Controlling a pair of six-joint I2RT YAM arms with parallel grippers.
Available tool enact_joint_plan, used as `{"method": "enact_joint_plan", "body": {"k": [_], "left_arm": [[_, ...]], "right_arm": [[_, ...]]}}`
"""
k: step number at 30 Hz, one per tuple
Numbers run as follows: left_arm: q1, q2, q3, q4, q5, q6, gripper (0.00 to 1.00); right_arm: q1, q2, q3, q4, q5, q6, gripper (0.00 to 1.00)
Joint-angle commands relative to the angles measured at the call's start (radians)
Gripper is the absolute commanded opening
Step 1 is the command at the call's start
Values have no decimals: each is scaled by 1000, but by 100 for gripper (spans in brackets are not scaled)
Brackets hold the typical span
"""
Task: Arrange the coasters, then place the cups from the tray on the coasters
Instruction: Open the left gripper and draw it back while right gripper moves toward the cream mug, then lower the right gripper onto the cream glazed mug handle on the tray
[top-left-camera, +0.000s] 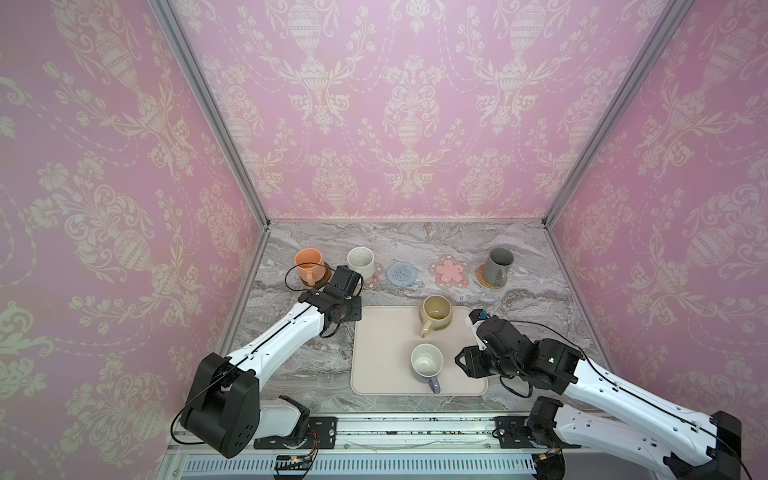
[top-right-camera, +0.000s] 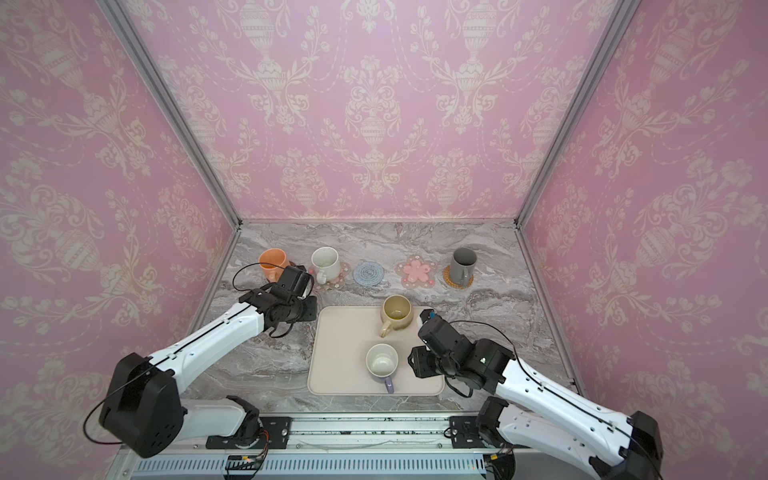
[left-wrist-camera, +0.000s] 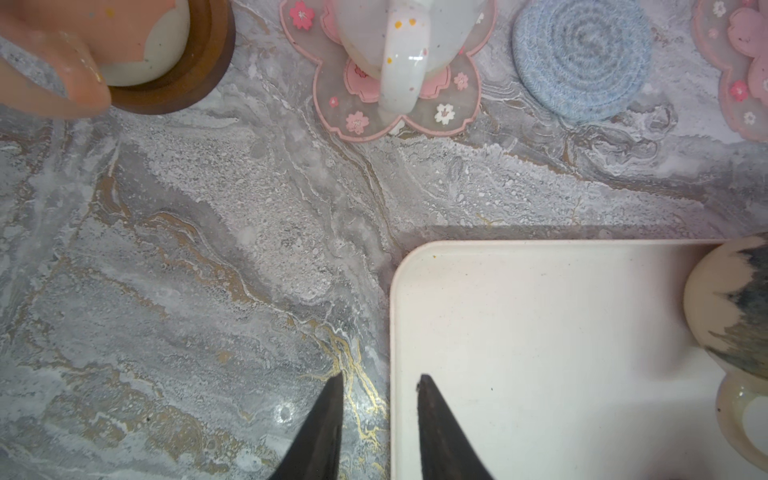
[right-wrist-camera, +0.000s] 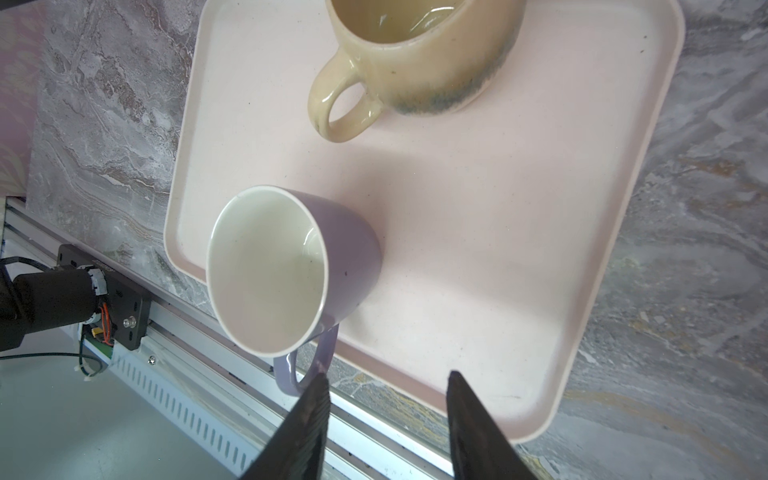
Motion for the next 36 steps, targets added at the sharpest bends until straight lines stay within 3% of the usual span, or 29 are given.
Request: {"method": "enact_joint_plan", "body": {"k": [1,16,27,36], "left_arm": [[-7,-26,-15,-31,-27,-26,32],[-72,-12,-49,34,14,-84,29],[-79,-47,-80,40,3,-98,29],[-80,-56,-107,45,-1,-99,29]], "right_arm": [[30,11,22,-21,10,35,47],[50,137,91,126,172,26,47],[49,367,220,155,213,-8,46],[48,463,252,190,249,55,43]]}}
